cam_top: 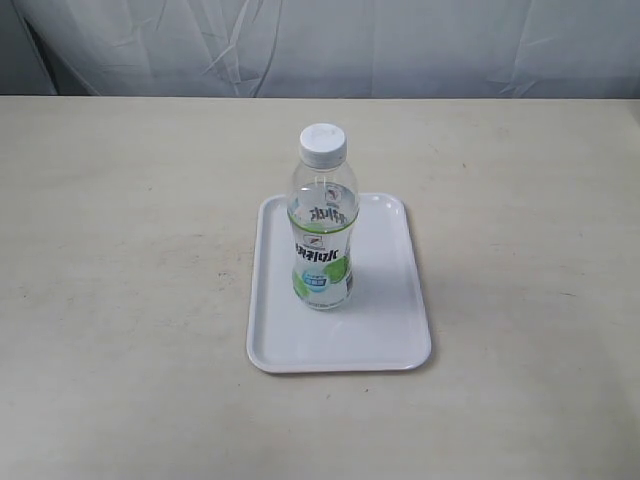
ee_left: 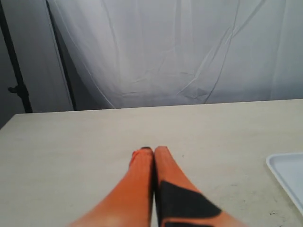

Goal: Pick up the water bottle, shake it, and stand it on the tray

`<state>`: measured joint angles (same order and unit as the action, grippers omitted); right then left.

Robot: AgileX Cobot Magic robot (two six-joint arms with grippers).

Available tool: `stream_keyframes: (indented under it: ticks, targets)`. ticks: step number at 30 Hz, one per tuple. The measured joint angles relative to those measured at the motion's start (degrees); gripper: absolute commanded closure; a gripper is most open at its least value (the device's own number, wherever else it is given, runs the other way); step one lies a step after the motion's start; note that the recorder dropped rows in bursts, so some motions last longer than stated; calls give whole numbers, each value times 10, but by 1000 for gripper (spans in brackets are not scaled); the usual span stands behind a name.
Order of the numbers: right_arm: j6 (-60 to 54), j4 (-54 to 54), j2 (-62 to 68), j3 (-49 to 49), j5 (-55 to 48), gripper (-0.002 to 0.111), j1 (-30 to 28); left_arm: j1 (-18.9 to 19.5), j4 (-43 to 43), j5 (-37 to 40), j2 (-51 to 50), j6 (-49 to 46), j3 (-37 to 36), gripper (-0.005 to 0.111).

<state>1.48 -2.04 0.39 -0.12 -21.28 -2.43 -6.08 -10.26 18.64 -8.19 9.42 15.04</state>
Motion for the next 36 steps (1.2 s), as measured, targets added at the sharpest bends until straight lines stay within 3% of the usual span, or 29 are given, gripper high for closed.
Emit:
stream_keyframes:
  ticks: [7,24,36]
  targets:
    - [0,0,0,0,0,105,0,35,84,-1,69,-114,-52,106]
    - [0,0,0,0,0,105,0,38,103,-4,78,-144,-144,106]
    - [0,0,0,0,0,105,0,38,142,-57,78,-158,-148,106]
